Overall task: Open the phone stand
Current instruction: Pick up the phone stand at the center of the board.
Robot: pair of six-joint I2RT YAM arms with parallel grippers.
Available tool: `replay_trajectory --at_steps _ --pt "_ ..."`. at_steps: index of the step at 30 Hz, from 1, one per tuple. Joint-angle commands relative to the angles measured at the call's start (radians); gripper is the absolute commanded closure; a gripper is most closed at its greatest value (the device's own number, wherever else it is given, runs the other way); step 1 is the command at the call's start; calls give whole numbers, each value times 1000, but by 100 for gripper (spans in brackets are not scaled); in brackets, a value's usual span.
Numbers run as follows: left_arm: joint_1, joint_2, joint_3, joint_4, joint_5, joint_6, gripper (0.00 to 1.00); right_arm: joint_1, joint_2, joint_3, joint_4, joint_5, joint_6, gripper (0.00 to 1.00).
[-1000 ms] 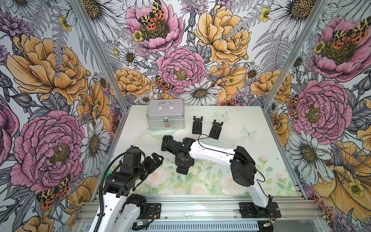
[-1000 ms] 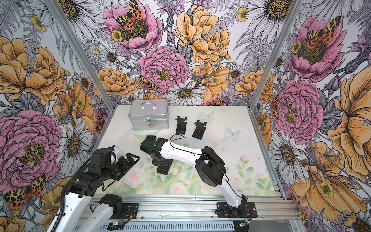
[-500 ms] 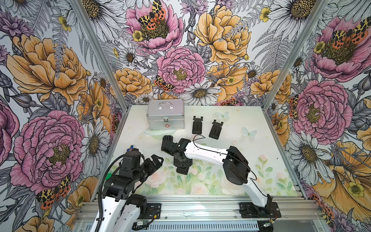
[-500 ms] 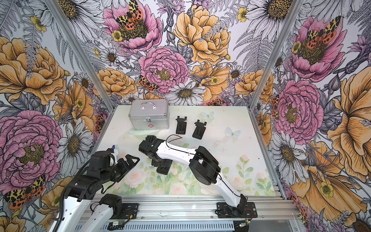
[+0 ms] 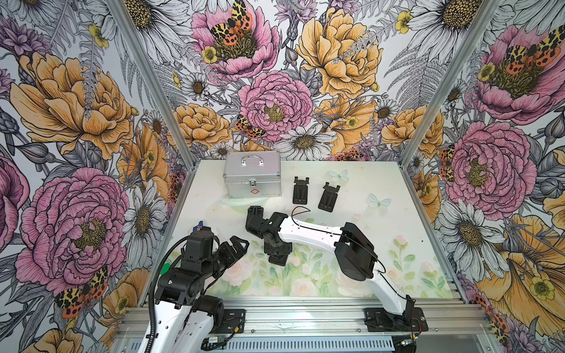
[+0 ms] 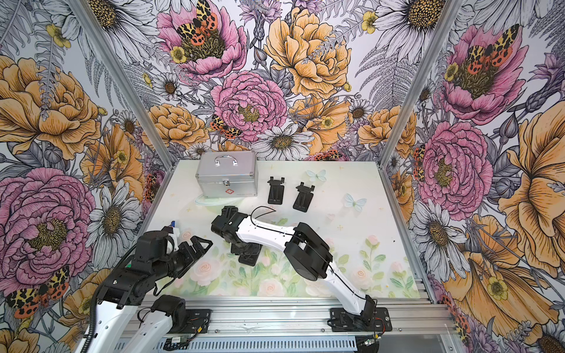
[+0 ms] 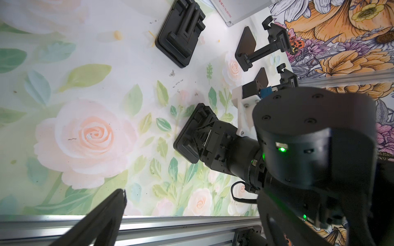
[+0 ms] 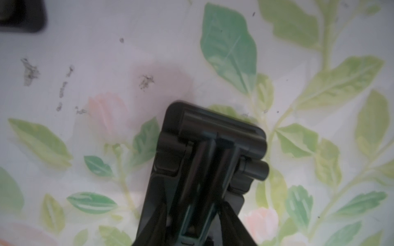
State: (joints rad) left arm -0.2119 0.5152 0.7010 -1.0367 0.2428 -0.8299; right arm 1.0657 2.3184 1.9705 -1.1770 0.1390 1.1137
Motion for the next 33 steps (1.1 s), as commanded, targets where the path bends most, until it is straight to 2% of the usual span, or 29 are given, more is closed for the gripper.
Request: replay_trajectory --at_steps 1,7,14,23,28,33 --pt "0 -23 -11 -16 18 11 1 -7 25 14 -10 2 -1 64" --pt "3 -32 -13 -23 22 13 1 -5 16 11 -11 6 1 100" --pt "3 -10 11 -25 28 34 1 -16 -68 -19 -12 29 -10 100" --pt "3 116 117 -18 25 109 1 -71 -256 -75 10 -11 -70 100" --pt "-1 200 153 39 51 122 1 -126 -359 -120 71 -108 -123 100" --pt "-39 303 188 155 90 129 1 -200 -479 -213 182 -260 -196 100"
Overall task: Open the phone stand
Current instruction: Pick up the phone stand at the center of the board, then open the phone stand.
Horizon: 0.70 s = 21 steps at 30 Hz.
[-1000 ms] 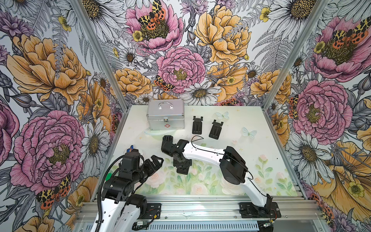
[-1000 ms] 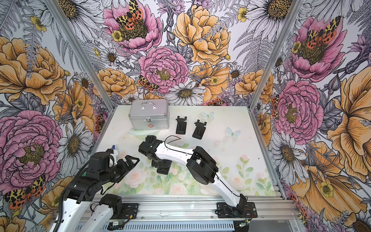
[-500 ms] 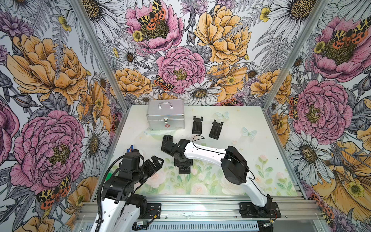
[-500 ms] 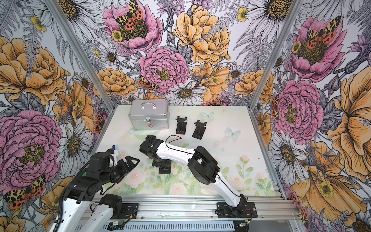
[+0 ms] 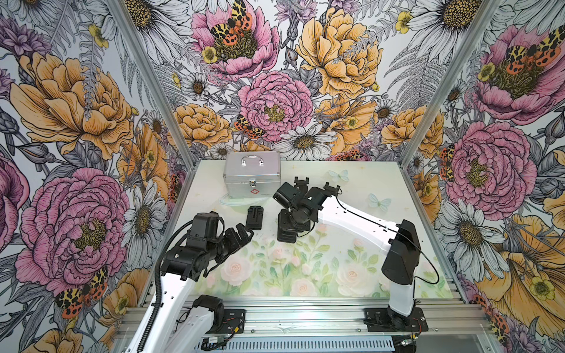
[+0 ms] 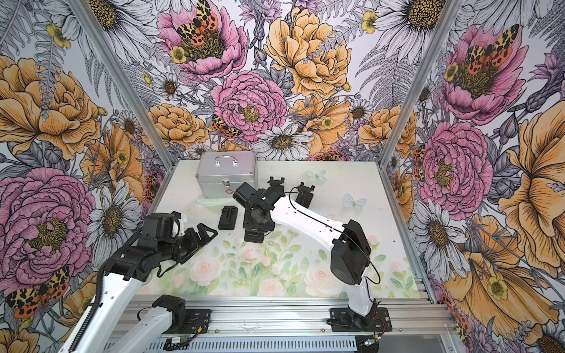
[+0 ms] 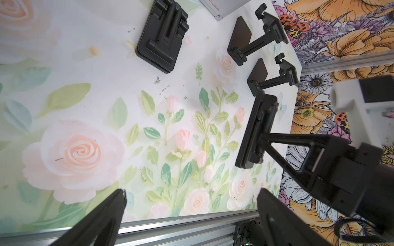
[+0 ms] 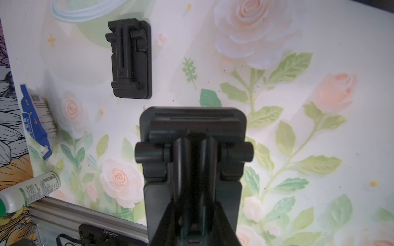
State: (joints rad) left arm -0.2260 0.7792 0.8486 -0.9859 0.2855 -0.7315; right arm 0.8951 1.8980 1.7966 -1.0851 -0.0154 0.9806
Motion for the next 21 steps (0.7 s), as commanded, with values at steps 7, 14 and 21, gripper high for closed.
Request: replay_trajectory --at_steps 7,14,21 --pt "-125 249 124 292 129 44 1 -185 -258 -249 301 -327 -81 100" --pt "-160 397 108 575 260 -44 1 -316 -439 -494 578 -501 1 100" --pt "-185 516 4 1043 425 -264 1 -386 -541 -714 900 -630 137 100"
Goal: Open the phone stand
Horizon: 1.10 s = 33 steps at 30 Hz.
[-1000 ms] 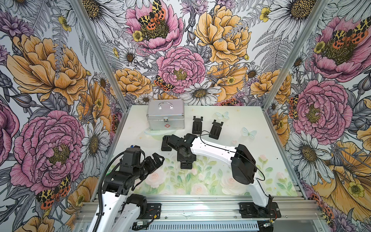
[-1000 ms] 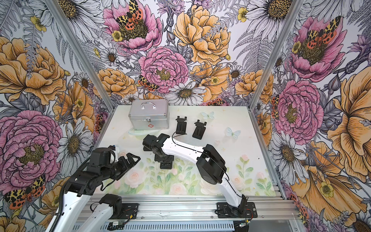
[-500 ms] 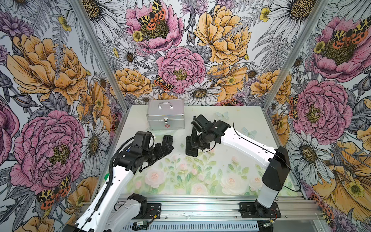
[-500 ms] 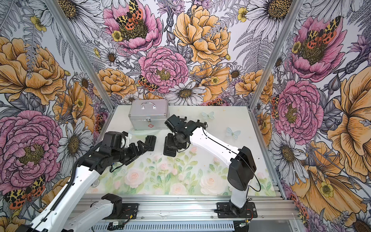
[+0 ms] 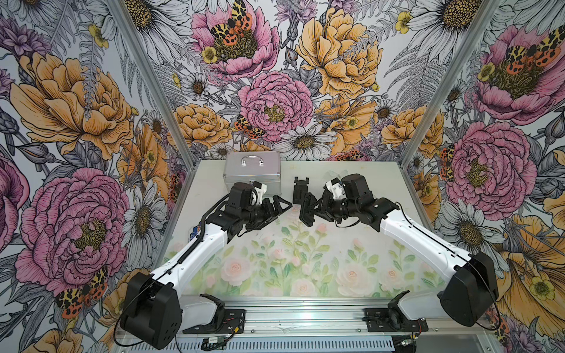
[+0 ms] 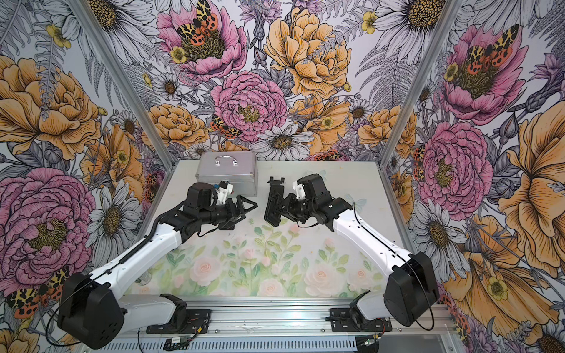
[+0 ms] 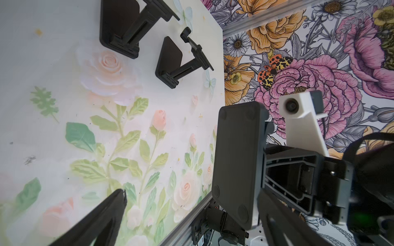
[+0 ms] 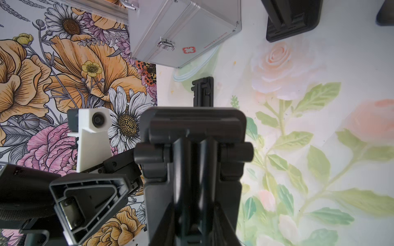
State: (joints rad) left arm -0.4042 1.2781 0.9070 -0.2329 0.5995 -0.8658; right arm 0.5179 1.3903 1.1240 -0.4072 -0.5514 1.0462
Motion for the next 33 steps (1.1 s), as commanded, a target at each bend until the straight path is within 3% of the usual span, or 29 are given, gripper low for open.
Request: replay_trajectory --at_steps 1,4,13,22,33 --pt "-7 29 -78 363 125 -166 1 -14 -42 -69 278 -104 99 100" --pt "-11 65 -126 538 168 -256 1 -36 -58 -181 510 -132 228 100" --pt "-1 168 -295 1104 219 -558 1 -42 -48 -359 882 -117 422 100" --pt "-18 228 -329 1245 246 -640 1 -35 -17 -399 1017 -103 493 100" --pt "-31 228 -327 1266 248 -672 1 -16 33 -405 1085 -71 516 100"
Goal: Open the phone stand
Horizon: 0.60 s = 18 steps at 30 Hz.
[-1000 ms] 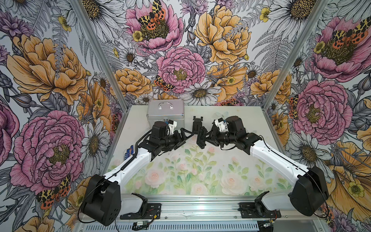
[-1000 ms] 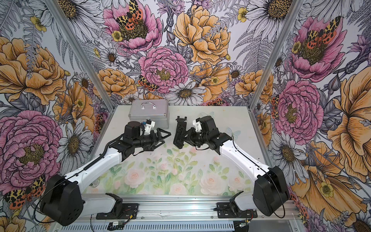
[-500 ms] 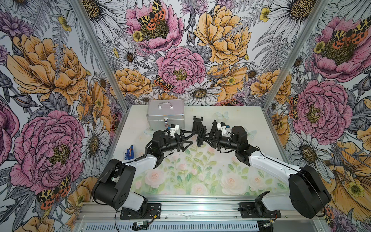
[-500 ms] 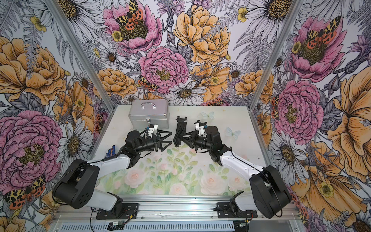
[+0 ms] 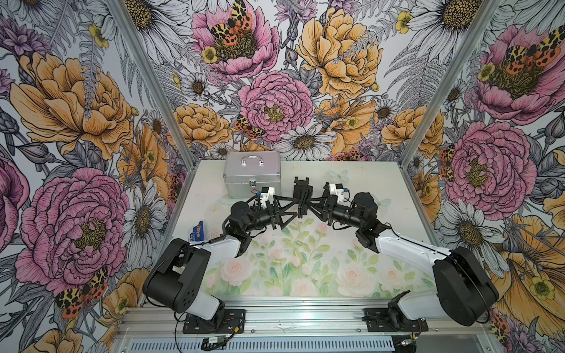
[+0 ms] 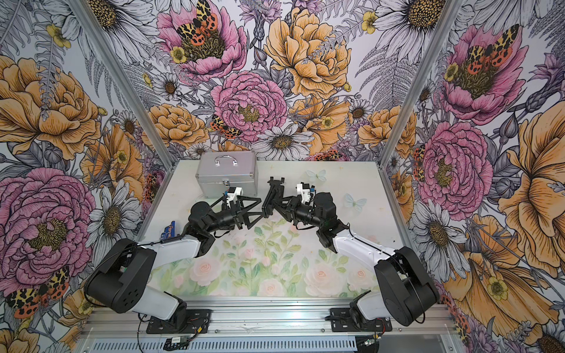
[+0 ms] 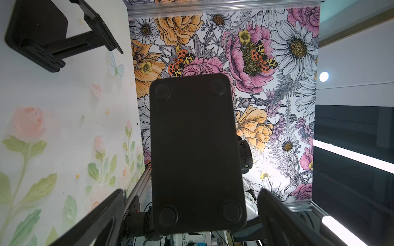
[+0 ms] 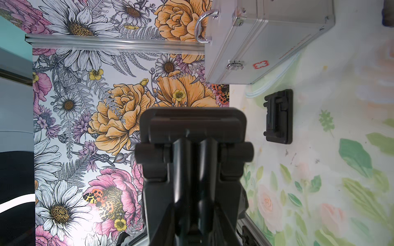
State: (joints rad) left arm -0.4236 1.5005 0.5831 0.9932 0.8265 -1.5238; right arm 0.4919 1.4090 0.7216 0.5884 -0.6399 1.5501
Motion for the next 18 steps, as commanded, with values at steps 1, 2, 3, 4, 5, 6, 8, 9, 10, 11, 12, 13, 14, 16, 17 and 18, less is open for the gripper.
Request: replay_trajectory --at_steps 1,2,3,4,5,6,8,9,10,11,12,13,14,16,17,18 --pt "-12 4 -5 41 22 -15 1 12 20 -1 93 20 14 100" --pt "-12 3 -6 41 20 -16 1 14 25 3 94 20 13 100" --pt "-12 3 -8 41 21 -16 1 15 31 5 93 19 13 100" --pt "-12 1 -8 41 22 -19 1 17 37 9 95 20 13 100" --pt "-13 2 -6 41 23 -21 1 21 41 11 98 21 13 100" --pt "-14 2 -6 41 26 -22 1 22 46 16 97 22 13 100" --pt "-12 1 -8 41 28 -22 1 28 60 25 98 21 10 100" --pt "-14 1 -9 41 27 -22 1 31 63 27 97 22 9 100" --pt "-14 1 -9 41 26 -22 1 31 68 29 98 22 8 100" --pt "-13 1 -9 41 27 -24 1 33 71 29 97 24 8 100" --pt "-13 -1 -8 41 27 -24 1 33 74 28 96 25 7 100" --pt "-14 -2 -8 41 26 -23 1 35 77 27 96 24 6 100" --pt "-13 -3 -6 41 28 -25 1 34 82 26 96 24 5 100" --pt "-14 -4 -5 41 27 -25 3 36 85 23 96 25 5 100" --pt "-11 -3 -5 41 26 -24 4 36 85 21 97 25 5 100" --pt "-12 -3 -5 41 26 -24 7 36 88 21 96 25 5 100"
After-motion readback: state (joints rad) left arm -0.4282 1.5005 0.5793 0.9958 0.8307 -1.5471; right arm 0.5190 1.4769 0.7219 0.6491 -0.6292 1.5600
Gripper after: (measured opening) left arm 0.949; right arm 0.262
